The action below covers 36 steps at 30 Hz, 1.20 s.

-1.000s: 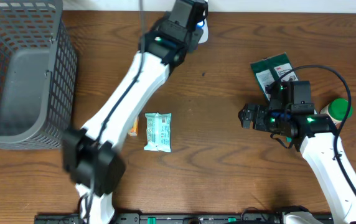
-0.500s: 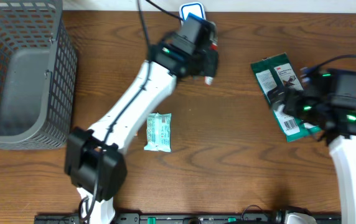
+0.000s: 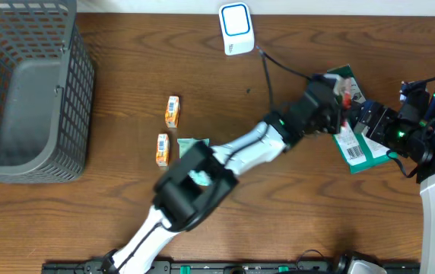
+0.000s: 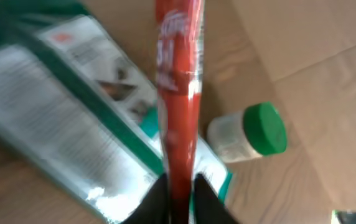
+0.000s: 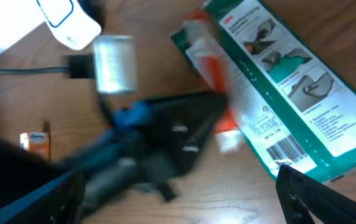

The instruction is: Scan the item barcode

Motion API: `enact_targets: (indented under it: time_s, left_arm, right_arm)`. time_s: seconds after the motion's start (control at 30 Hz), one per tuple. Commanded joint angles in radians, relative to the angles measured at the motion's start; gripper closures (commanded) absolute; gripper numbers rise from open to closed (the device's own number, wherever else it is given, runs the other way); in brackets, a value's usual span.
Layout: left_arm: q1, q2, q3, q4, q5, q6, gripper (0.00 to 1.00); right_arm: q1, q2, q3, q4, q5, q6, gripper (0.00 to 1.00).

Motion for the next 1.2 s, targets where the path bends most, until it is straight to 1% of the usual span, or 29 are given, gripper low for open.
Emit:
enact_targets:
  time_s: [0.0, 0.03, 0.07, 0.1, 0.13, 0.27, 0.37, 0.43, 0.47, 0.5, 0.57, 0.67, 0.77, 0.83, 0.87, 1.03, 1.17]
  left_arm:
    - [-0.013, 0.035, 0.004, 0.082, 0.002, -0.041, 0.35]
    - [-0.013, 0.037, 0.004, 0.087, -0.01, -0.034, 0.27]
    - [-0.013, 0.037, 0.004, 0.077, -0.02, -0.017, 0.24]
    - [-0.011, 0.034, 0.004, 0.073, -0.022, 0.009, 0.23]
    - [-0.008, 0.029, 0.004, 0.066, -0.022, 0.029, 0.23]
    - [0.002, -0.021, 0.004, -0.013, -0.022, 0.086, 0.22]
    - [0.011, -0.097, 0.004, -0.109, -0.023, 0.135, 0.22]
    - [0.023, -0.158, 0.004, -0.2, -0.053, 0.168, 0.21]
    - [0.031, -0.198, 0.004, -0.273, -0.093, 0.185, 0.21]
    - [0.043, -0.251, 0.004, -0.384, -0.161, 0.204, 0.21]
    - [0.061, -0.313, 0.004, -0.527, -0.237, 0.222, 0.21]
    - [0.103, -0.42, 0.004, -0.815, -0.348, 0.237, 0.21]
    - [0.156, -0.503, 0.004, -1.068, -0.457, 0.237, 0.21]
    - [0.193, -0.541, 0.004, -1.192, -0.527, 0.237, 0.21]
    - [0.23, -0.567, 0.004, -1.284, -0.566, 0.237, 0.21]
    - [0.363, -0.597, 0.004, -1.482, -0.573, 0.237, 0.21]
    - [0.475, -0.597, 0.004, -1.575, -0.572, 0.237, 0.21]
  right_arm:
    - [-0.008, 0.0, 0.005, -0.001, -0.016, -0.025, 0.06]
    - [-0.008, 0.0, 0.005, -0.002, -0.016, -0.025, 0.06]
    - [-0.008, 0.0, 0.005, -0.002, -0.016, -0.025, 0.05]
    - [-0.008, 0.0, 0.005, -0.002, -0.016, -0.025, 0.03]
    - [-0.008, 0.0, 0.005, -0.005, -0.016, -0.025, 0.01]
    - [-0.008, 0.0, 0.005, -0.011, -0.016, -0.025, 0.01]
    - [-0.008, 0.0, 0.005, -0.016, -0.016, -0.025, 0.01]
    - [-0.008, 0.0, 0.005, -0.019, -0.017, -0.025, 0.01]
    - [-0.008, 0.0, 0.005, -0.023, -0.017, -0.024, 0.01]
    - [-0.008, 0.0, 0.005, -0.028, -0.022, -0.024, 0.01]
    - [-0.008, 0.0, 0.005, -0.032, -0.047, -0.025, 0.01]
    - [0.006, 0.0, 0.005, -0.034, -0.1, -0.026, 0.01]
    - [0.054, 0.002, 0.005, -0.03, -0.098, -0.042, 0.01]
    - [0.098, 0.008, 0.005, -0.021, -0.098, -0.048, 0.01]
    - [0.135, 0.017, 0.005, -0.011, -0.098, -0.047, 0.01]
    - [0.27, 0.066, 0.005, 0.036, -0.095, -0.047, 0.01]
    - [0.389, 0.134, 0.005, 0.072, -0.076, -0.032, 0.01]
